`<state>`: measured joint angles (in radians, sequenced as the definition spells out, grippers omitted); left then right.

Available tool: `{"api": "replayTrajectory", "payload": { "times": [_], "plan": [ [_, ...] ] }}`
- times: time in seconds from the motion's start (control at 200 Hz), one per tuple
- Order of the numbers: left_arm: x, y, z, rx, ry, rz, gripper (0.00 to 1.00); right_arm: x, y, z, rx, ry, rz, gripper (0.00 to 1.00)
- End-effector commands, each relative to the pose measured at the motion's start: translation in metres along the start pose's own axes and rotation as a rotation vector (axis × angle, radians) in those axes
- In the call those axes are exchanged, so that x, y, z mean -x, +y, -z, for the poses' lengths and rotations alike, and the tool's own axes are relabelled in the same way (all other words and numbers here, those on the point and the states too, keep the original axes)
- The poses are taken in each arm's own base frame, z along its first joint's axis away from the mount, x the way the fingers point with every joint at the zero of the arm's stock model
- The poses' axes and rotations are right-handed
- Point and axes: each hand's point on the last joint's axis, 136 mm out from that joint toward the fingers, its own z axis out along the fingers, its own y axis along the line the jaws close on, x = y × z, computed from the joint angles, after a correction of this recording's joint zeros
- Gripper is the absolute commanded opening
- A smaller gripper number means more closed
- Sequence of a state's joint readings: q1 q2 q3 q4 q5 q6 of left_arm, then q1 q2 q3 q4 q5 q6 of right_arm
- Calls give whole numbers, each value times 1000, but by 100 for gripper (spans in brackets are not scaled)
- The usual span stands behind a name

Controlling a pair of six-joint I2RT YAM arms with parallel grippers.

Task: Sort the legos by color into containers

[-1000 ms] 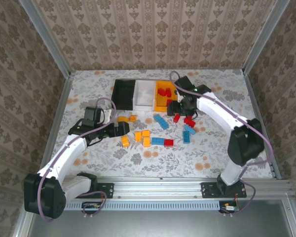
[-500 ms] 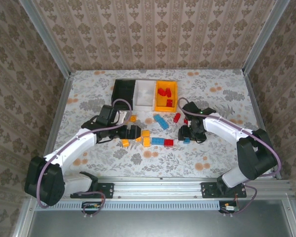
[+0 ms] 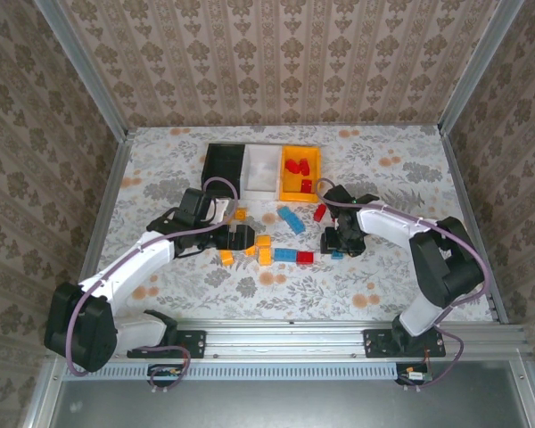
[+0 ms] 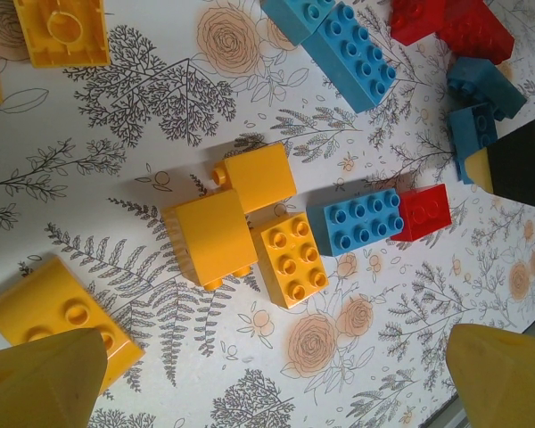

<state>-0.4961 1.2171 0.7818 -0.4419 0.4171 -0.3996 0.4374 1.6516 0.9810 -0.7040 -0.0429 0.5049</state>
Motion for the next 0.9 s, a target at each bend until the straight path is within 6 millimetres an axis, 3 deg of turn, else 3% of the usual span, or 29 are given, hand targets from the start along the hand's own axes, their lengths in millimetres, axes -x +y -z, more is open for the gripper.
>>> {"api": "replayTrajectory", "payload": {
  "times": [0.0,0.23,0.475,0.72,0.845,0.895],
  "plan": [
    [3,1,7,10,-21,-11,100,8,0,-1,-26,-22,-3,55],
    [3,2,6,6,-24,-7,100,6,-2,-3,-33,-14,-6,39],
    [4,2,5,4,-27,-5,100,8,3,14,-12,-44,-1,34],
    [10,5,7,4,-58,18,100,28,28,70,100,-150,17,34],
    [10,6,12,4,-80,33,100,53,54,105,184,-204,41,33],
    [14,15,17,17,-108,63,100,67,70,118,232,-227,51,33]
  ]
}}
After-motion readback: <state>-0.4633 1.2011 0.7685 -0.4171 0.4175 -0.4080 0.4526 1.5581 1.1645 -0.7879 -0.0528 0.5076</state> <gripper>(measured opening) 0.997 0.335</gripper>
